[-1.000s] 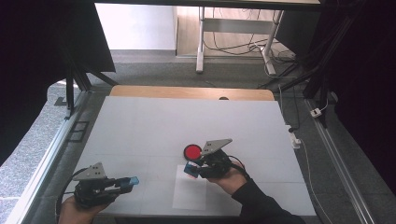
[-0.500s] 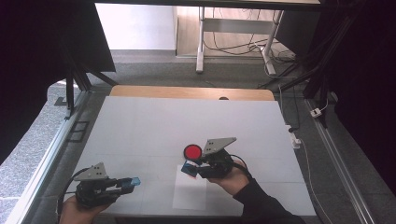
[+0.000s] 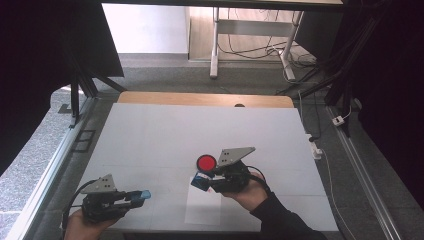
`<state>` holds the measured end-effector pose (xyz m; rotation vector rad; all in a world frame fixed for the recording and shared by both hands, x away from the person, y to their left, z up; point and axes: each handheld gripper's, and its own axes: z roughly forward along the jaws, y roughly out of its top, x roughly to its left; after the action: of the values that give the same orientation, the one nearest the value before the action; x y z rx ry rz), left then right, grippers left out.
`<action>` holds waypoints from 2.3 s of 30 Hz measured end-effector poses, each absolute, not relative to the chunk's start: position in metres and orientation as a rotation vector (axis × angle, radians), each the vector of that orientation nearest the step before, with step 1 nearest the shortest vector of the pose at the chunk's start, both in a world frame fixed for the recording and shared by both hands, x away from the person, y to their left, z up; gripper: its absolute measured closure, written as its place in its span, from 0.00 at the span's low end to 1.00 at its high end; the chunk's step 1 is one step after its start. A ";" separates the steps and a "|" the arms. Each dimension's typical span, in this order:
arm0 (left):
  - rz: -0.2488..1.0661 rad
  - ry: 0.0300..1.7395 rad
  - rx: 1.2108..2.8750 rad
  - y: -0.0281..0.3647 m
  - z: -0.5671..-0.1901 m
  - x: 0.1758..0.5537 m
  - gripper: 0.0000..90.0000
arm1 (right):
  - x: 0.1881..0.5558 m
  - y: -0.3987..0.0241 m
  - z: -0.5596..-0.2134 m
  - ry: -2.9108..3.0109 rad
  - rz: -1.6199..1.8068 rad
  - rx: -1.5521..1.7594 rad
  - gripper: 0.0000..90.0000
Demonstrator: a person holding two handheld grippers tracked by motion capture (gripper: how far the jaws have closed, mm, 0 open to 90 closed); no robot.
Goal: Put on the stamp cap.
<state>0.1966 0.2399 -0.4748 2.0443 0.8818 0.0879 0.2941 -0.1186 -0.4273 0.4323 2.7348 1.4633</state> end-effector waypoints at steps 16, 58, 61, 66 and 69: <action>0.050 0.779 2.079 0.219 -0.469 0.204 0.76 | 0.292 -0.120 -0.415 2.733 1.525 0.404 0.78; -0.130 0.329 2.069 0.141 -0.458 0.257 0.76 | 0.283 -0.119 -0.394 2.761 1.659 0.240 0.78; -0.163 0.310 2.055 0.141 -0.458 0.259 0.76 | 0.282 -0.118 -0.394 2.769 1.662 0.222 0.78; -0.223 0.286 2.036 0.139 -0.459 0.263 0.76 | 0.281 -0.116 -0.395 2.789 1.651 0.200 0.78; -0.243 0.270 2.041 0.136 -0.460 0.264 0.77 | 0.280 -0.115 -0.395 2.801 1.649 0.189 0.78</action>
<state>0.2639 0.1361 -0.4596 2.0410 0.2695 -0.2429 0.2804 -0.1152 -0.3955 0.1894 2.8014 1.6488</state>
